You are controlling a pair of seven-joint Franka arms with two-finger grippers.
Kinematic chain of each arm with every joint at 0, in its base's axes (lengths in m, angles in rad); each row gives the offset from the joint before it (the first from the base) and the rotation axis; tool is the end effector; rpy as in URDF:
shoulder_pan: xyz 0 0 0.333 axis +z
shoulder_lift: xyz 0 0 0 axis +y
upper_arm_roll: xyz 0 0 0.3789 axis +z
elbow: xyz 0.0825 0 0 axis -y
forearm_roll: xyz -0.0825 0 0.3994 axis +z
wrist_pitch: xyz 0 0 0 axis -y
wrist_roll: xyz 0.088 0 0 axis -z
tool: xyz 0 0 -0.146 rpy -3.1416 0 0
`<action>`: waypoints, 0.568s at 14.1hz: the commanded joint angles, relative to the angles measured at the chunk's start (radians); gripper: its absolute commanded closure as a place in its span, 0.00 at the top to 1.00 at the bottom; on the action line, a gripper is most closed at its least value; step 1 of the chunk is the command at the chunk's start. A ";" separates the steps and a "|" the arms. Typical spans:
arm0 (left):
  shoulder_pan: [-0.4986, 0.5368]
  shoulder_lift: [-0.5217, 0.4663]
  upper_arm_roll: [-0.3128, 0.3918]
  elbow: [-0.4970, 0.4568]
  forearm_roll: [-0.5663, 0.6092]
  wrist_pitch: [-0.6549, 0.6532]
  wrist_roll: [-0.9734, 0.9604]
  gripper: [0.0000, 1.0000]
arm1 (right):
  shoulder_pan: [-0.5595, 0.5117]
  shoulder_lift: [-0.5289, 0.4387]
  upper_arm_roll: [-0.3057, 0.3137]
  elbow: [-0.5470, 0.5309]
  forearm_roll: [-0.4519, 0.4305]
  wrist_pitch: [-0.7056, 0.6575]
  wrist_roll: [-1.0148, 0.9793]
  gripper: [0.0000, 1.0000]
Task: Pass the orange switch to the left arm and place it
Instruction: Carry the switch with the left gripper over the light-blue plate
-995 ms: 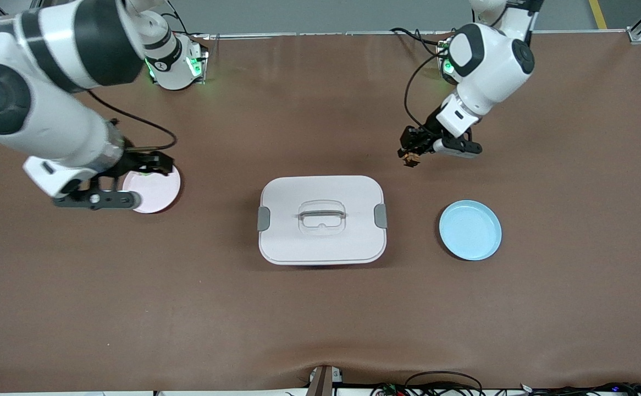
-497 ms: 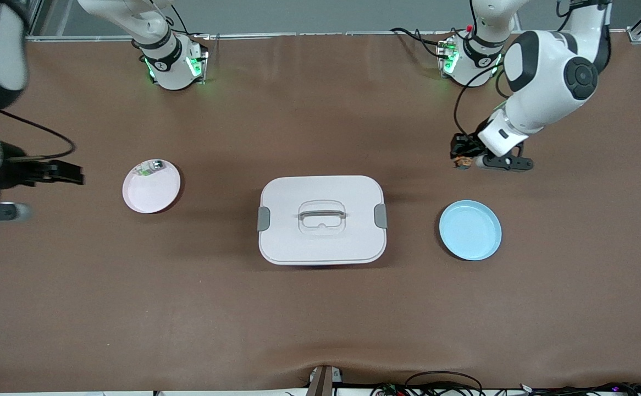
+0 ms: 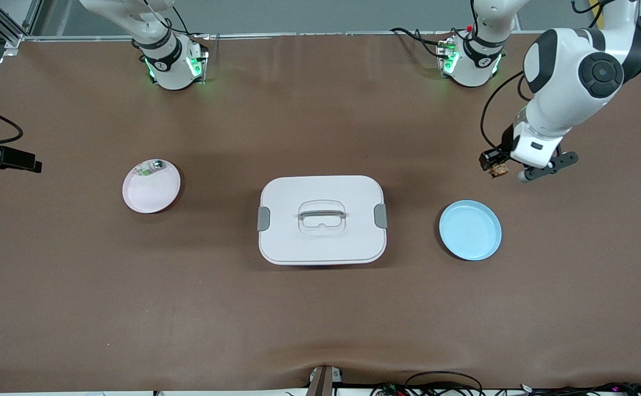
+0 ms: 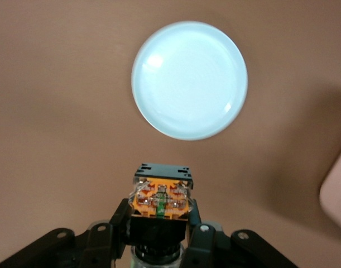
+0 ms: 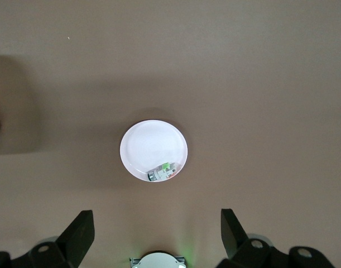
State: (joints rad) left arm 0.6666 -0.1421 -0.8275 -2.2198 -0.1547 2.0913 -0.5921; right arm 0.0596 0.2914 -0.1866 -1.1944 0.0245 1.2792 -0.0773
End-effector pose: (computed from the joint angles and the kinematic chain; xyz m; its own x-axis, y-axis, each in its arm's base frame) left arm 0.5029 -0.1022 0.4289 0.8688 0.4936 -0.0392 0.4942 -0.8693 0.0067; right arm 0.6315 -0.0557 0.6298 0.9784 -0.0432 -0.2021 -0.0414 -0.9991 0.0134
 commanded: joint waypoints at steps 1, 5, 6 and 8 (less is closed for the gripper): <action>0.025 0.100 -0.013 0.064 0.066 -0.025 -0.264 0.00 | -0.006 -0.023 0.001 -0.002 0.002 -0.004 0.028 1.00; 0.028 0.194 -0.012 0.120 0.098 -0.019 -0.682 0.00 | -0.001 -0.028 0.003 -0.002 -0.005 -0.015 0.103 1.00; 0.028 0.214 -0.012 0.124 0.140 -0.013 -0.739 0.00 | -0.001 -0.034 0.004 -0.002 -0.003 -0.015 0.100 1.00; 0.027 0.257 -0.012 0.134 0.191 -0.007 -0.826 0.00 | -0.010 -0.038 0.004 -0.002 0.011 -0.001 0.091 1.00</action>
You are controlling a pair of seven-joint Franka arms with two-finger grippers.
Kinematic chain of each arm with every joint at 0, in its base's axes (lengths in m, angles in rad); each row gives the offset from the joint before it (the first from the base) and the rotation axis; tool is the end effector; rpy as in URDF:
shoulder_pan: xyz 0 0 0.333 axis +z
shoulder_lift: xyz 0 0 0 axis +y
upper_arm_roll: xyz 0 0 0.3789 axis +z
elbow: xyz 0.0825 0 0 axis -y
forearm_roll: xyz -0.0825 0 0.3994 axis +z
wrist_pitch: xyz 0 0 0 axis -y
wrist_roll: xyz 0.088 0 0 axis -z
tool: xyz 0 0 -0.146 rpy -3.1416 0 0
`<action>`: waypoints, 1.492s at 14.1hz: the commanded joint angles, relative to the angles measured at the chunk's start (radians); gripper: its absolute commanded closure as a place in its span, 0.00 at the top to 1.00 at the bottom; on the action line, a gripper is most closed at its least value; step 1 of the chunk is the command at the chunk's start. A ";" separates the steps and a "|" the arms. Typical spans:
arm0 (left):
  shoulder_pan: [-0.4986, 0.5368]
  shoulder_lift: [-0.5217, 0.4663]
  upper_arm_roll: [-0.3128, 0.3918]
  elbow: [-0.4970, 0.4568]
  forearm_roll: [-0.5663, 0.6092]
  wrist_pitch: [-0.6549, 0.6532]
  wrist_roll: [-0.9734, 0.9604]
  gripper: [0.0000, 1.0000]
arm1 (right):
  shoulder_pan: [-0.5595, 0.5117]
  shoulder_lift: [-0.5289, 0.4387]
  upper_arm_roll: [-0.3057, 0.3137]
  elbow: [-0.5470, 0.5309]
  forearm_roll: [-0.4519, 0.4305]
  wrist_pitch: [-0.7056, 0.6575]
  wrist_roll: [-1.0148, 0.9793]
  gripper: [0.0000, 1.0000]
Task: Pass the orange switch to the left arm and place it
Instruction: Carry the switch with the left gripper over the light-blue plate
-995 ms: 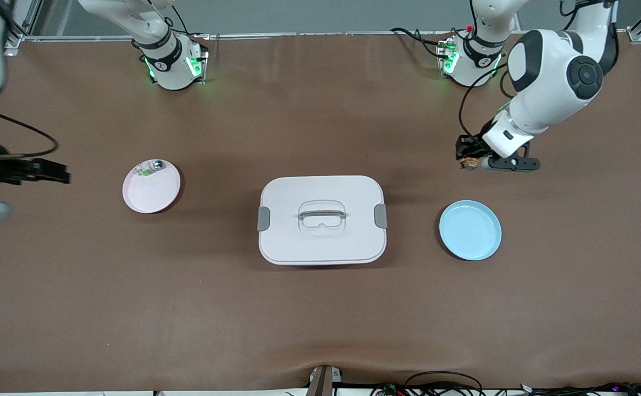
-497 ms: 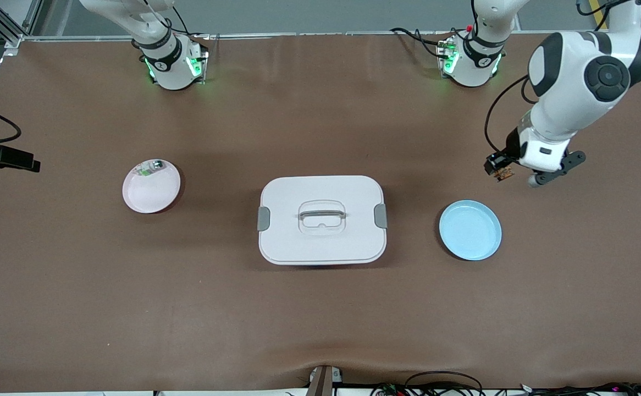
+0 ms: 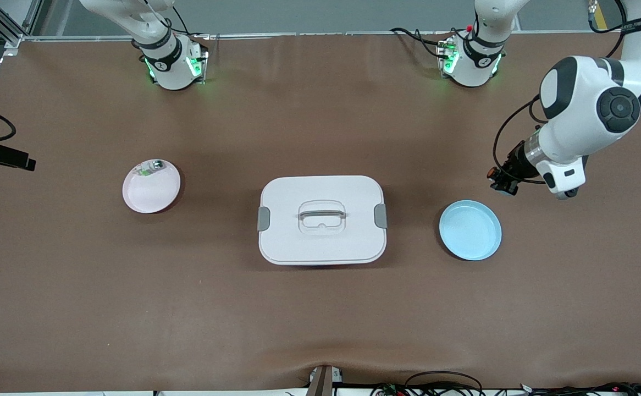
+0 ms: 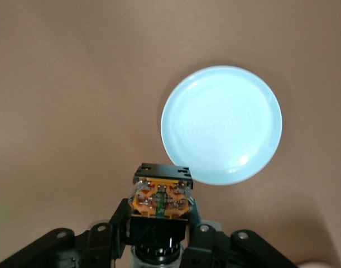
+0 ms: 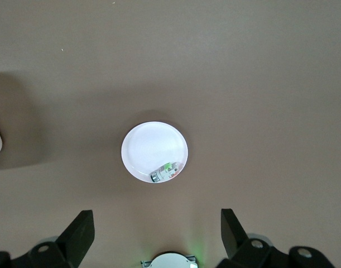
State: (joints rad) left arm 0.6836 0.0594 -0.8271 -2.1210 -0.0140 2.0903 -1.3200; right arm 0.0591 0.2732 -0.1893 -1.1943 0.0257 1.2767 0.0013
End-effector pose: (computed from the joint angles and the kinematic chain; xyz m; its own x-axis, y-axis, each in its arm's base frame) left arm 0.5475 -0.0767 0.4026 0.3752 0.9242 -0.0712 0.9237 -0.3792 -0.0552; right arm 0.6254 -0.0575 0.6412 0.9749 -0.1241 -0.1851 -0.1215 -0.9923 0.0255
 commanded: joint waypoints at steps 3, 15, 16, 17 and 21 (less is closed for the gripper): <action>0.011 0.114 -0.010 0.021 0.112 0.065 -0.252 0.00 | 0.001 -0.022 0.005 -0.002 -0.013 -0.002 0.008 1.00; 0.008 0.375 -0.003 0.020 0.471 0.209 -0.703 0.00 | -0.054 -0.150 0.072 -0.048 -0.016 0.003 0.006 1.00; 0.002 0.378 -0.001 0.010 0.462 0.244 -0.703 0.00 | -0.059 -0.161 0.083 -0.051 -0.016 0.007 0.006 1.00; -0.006 0.385 0.005 0.009 0.459 0.267 -0.703 0.00 | -0.059 -0.172 0.085 -0.057 -0.018 0.007 0.006 1.00; -0.172 0.405 0.175 0.006 0.450 0.359 -0.696 0.00 | -0.059 -0.209 0.086 -0.099 -0.018 0.019 0.009 1.00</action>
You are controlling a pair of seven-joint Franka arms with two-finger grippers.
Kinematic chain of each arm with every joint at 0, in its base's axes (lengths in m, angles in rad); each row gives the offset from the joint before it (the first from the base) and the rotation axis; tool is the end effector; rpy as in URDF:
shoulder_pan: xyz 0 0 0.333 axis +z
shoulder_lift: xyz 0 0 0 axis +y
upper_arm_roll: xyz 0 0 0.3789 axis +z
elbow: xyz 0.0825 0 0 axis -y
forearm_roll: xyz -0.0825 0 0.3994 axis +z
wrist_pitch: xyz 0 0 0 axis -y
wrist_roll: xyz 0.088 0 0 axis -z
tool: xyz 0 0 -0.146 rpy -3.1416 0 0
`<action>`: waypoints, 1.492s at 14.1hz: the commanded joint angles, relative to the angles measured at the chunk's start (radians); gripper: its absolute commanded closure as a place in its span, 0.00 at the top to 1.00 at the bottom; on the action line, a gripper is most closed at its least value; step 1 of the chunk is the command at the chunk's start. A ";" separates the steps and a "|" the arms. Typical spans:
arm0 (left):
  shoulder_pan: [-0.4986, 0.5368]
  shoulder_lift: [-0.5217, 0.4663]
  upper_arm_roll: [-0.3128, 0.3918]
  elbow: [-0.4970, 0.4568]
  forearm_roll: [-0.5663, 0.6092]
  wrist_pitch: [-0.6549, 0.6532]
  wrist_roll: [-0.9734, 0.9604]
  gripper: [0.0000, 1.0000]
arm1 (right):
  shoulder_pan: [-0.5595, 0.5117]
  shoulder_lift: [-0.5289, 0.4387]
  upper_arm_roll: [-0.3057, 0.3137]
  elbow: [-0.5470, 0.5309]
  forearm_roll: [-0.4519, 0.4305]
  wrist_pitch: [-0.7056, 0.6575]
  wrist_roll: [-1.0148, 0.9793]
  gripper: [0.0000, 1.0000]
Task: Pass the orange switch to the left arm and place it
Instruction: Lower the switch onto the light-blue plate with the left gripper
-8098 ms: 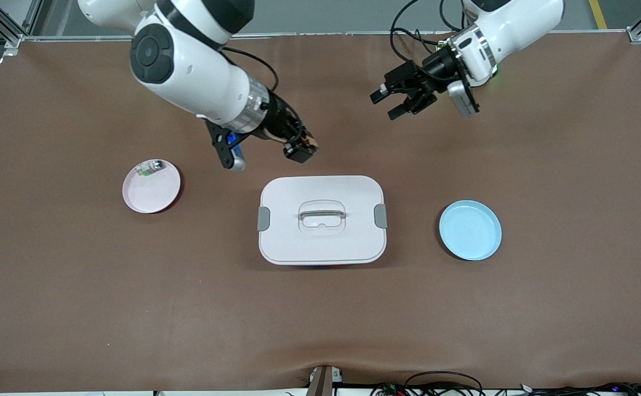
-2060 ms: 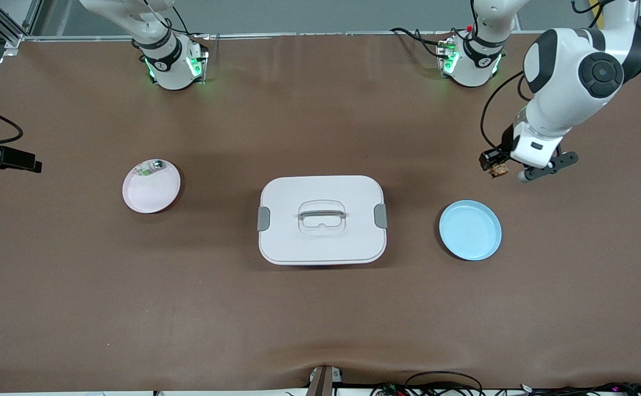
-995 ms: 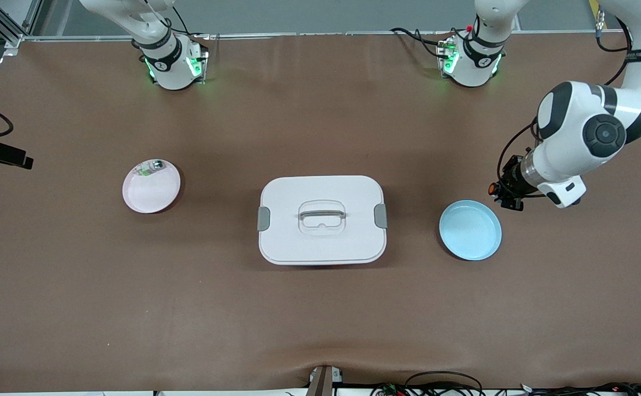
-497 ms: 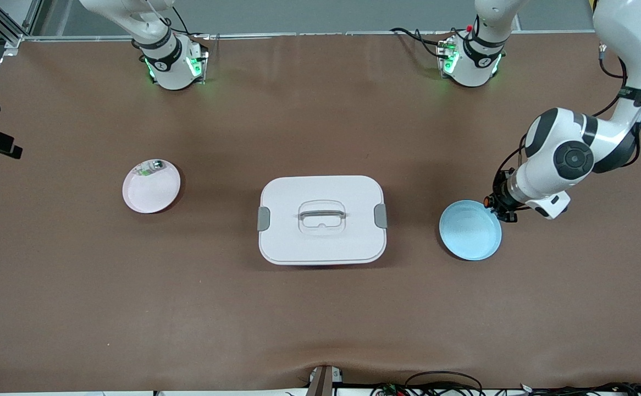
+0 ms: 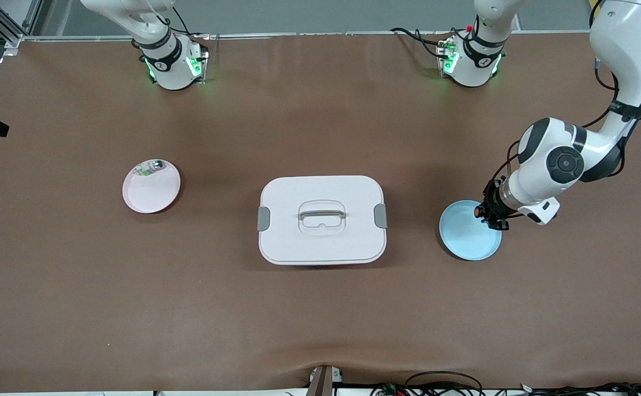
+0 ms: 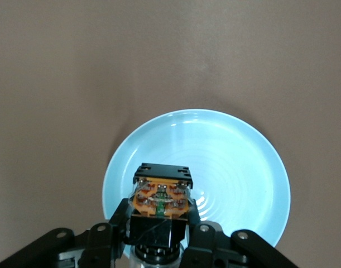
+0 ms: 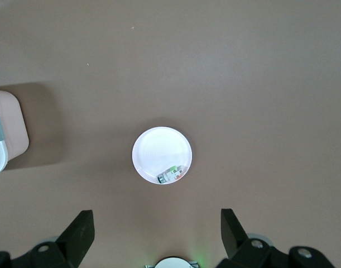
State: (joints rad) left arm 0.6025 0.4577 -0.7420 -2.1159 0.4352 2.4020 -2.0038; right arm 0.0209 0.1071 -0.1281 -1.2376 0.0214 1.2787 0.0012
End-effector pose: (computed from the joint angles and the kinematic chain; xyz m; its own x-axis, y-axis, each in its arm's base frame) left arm 0.5995 -0.0623 0.2517 -0.0125 0.9998 -0.0137 0.9998 0.0123 -0.0146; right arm 0.5688 -0.0519 0.7198 0.9927 -0.1020 -0.0651 -0.1027 -0.9947 -0.0071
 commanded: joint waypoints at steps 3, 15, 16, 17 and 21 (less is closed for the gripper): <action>-0.228 0.035 0.220 0.001 -0.009 0.098 -0.009 0.00 | -0.018 -0.098 0.025 -0.135 -0.009 0.051 0.017 1.00; -0.273 0.068 0.266 0.010 -0.013 0.152 -0.006 0.05 | -0.065 -0.176 0.099 -0.250 -0.034 0.125 0.020 1.00; -0.273 0.068 0.266 0.008 -0.012 0.152 -0.006 0.08 | -0.106 -0.175 0.129 -0.244 -0.029 0.125 0.020 1.00; -0.273 0.068 0.266 0.008 -0.012 0.152 -0.004 0.20 | -0.123 -0.175 0.154 -0.241 -0.032 0.119 0.020 1.00; -0.277 0.062 0.266 0.013 -0.012 0.152 -0.013 1.00 | -0.122 -0.175 0.159 -0.237 -0.032 0.114 0.019 1.00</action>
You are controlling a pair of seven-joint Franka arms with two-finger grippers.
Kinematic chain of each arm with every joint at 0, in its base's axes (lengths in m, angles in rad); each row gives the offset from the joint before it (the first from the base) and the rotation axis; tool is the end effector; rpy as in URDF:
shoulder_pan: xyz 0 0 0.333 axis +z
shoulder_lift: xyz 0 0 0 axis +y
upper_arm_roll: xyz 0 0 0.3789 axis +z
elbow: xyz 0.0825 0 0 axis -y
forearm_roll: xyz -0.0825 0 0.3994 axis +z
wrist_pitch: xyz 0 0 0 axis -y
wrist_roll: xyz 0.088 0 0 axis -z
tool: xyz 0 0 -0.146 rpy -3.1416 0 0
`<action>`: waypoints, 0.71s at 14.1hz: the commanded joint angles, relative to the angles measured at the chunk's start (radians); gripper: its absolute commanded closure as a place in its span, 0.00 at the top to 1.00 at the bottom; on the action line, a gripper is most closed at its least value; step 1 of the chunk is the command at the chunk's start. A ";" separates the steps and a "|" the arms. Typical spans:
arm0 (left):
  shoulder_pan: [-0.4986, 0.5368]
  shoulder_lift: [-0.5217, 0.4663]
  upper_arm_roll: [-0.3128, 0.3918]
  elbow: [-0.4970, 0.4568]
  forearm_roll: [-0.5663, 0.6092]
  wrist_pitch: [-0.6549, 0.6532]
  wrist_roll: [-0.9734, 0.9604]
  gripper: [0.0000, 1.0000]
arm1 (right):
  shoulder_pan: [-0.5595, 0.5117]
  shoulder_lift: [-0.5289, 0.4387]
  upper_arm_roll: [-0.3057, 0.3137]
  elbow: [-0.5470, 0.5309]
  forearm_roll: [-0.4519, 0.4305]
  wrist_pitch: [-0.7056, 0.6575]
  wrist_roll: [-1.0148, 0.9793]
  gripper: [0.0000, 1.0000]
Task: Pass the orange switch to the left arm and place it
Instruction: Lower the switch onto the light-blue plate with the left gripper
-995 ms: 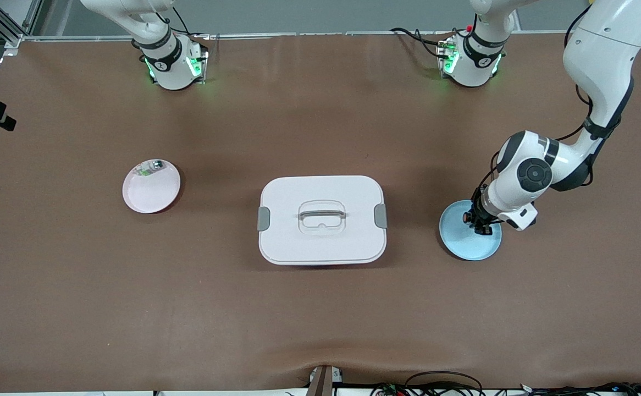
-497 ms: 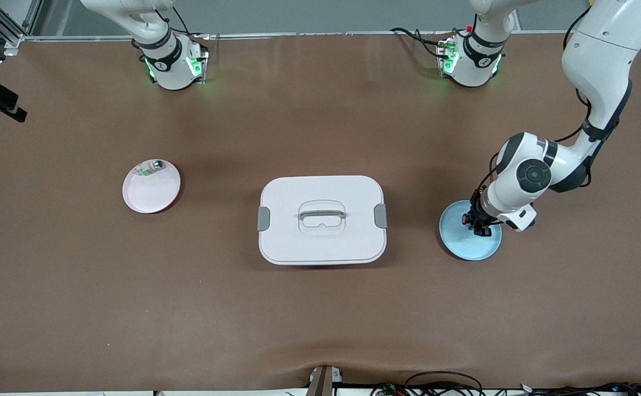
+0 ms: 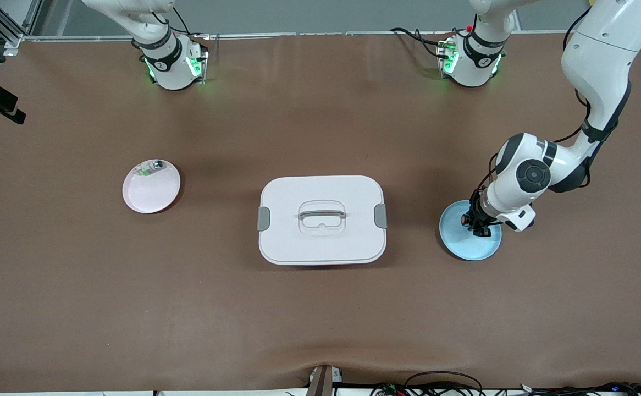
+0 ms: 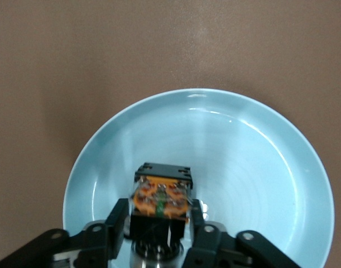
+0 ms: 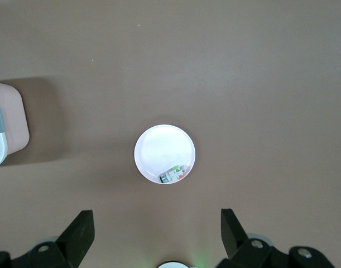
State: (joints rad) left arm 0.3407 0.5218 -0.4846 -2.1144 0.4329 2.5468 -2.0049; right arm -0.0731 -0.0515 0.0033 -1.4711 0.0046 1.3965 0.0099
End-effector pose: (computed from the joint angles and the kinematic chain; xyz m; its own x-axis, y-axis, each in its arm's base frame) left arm 0.6045 -0.0829 0.1920 0.0176 0.9998 0.0025 0.9998 -0.0176 0.0059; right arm 0.5287 -0.0362 0.7094 0.9966 -0.0788 -0.0231 -0.0789 -0.9969 -0.0041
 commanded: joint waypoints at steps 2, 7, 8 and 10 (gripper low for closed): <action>-0.017 -0.002 0.009 0.020 -0.002 0.004 -0.017 1.00 | -0.031 -0.014 0.026 -0.005 -0.014 -0.007 0.013 1.00; -0.025 0.006 0.011 0.050 0.003 -0.003 -0.046 1.00 | 0.041 0.004 -0.011 0.009 -0.021 -0.019 0.012 1.00; -0.025 0.007 0.011 0.051 0.003 -0.004 -0.046 1.00 | 0.042 0.007 -0.011 0.015 -0.021 -0.021 0.013 1.00; -0.023 0.007 0.011 0.057 0.004 -0.010 -0.046 1.00 | 0.044 0.007 -0.009 0.017 -0.021 -0.021 0.013 1.00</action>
State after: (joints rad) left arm 0.3311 0.5219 -0.4845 -2.0784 0.4330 2.5483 -2.0338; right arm -0.0462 -0.0491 0.0039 -1.4712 0.0027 1.3854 0.0107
